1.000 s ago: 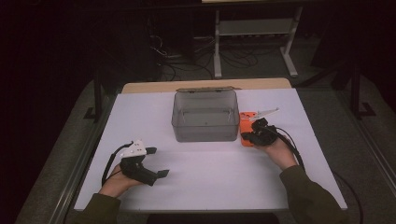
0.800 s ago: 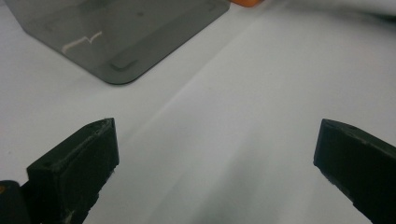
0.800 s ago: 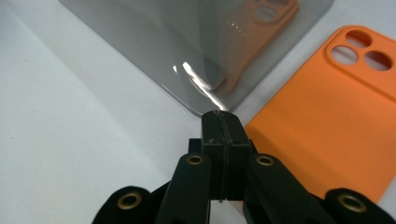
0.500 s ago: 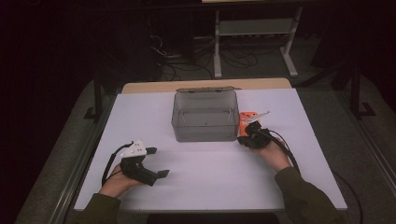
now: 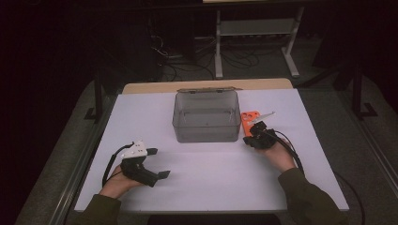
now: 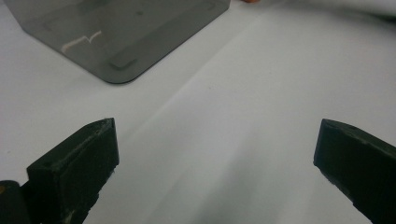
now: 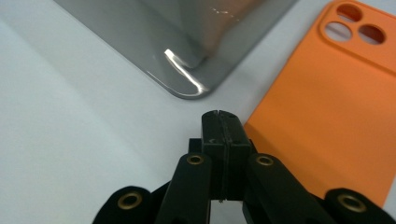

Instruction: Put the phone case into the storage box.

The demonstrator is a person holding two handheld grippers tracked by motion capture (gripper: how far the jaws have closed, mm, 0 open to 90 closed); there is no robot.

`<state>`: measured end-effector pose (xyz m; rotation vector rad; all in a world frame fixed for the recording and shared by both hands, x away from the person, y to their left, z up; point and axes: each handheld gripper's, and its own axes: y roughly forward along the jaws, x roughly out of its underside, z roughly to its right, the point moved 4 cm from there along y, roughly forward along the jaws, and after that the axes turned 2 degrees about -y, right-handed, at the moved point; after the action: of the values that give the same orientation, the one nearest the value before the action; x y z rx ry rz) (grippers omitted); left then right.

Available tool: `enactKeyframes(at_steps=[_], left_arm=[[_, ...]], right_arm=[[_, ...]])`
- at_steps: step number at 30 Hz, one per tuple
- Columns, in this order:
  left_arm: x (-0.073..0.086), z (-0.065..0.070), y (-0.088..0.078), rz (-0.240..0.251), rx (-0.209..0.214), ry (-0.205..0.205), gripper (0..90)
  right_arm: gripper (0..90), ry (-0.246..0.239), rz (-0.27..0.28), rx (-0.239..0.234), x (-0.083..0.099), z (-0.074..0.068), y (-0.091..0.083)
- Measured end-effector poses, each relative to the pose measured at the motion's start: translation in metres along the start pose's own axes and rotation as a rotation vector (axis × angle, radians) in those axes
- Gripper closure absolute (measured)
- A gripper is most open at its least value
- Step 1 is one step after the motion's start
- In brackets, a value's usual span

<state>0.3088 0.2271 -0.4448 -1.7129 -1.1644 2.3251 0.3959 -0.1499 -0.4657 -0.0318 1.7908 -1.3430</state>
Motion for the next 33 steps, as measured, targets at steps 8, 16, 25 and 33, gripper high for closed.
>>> enactKeyframes(at_steps=[8,16,25,33], left_arm=[[0.000,0.000,0.000,0.003,0.000,-0.002,0.0],[0.000,0.000,0.000,0.003,-0.001,-0.002,0.0],[0.000,0.000,0.000,0.002,-0.001,0.000,0.0],[0.000,0.000,0.000,0.002,-0.001,0.000,0.0]], right_arm=[[88.7,0.030,-0.003,0.034,0.011,0.018,-0.010],[88.7,0.067,0.001,0.069,0.021,0.037,-0.019],[88.5,0.084,0.034,0.070,0.024,0.046,-0.027],[68.2,0.058,0.108,0.012,0.018,0.029,-0.041]])
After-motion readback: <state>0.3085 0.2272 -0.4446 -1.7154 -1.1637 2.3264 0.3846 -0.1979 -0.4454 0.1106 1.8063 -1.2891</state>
